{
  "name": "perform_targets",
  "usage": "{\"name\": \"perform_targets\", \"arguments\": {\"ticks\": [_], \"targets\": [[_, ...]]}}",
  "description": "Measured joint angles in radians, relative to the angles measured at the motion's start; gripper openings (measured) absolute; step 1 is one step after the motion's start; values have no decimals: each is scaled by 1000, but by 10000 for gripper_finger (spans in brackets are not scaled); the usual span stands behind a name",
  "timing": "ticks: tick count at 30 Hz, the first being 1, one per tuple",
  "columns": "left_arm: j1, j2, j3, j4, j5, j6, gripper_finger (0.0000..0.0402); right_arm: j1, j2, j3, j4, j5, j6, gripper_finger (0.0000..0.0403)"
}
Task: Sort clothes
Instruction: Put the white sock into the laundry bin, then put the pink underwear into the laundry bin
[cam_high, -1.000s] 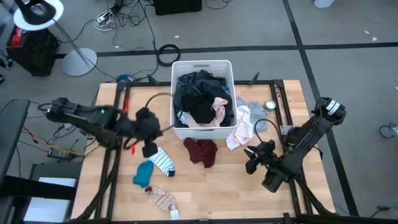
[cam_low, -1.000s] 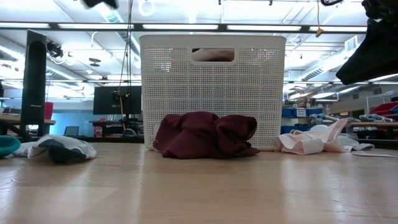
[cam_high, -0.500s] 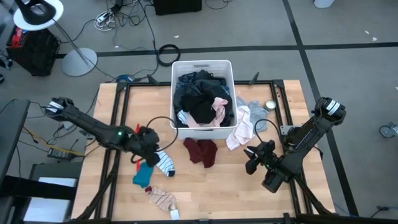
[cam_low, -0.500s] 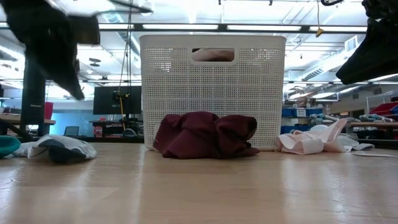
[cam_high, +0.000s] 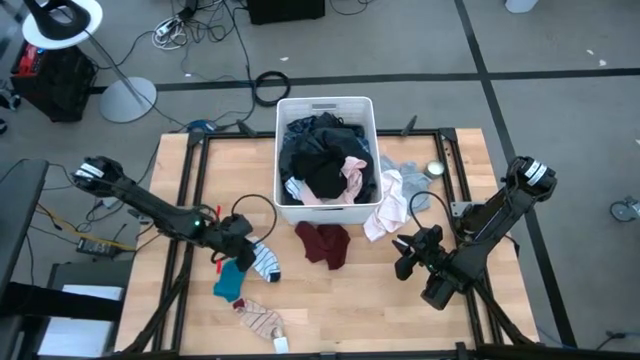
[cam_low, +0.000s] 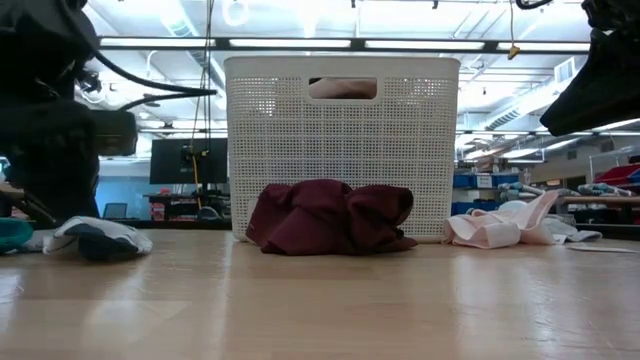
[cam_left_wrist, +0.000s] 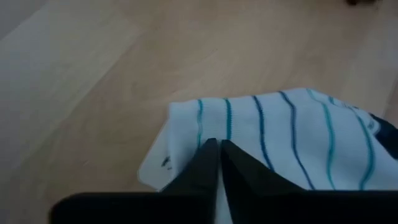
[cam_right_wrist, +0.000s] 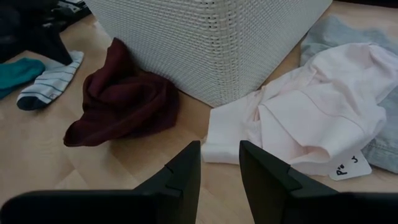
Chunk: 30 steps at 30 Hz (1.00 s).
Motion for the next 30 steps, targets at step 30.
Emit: {"name": "perform_targets", "arguments": {"ticks": [30], "targets": [[150,-23,1141,-760,-337,767,0,-8,0,0,-8,1,18,100]]}}
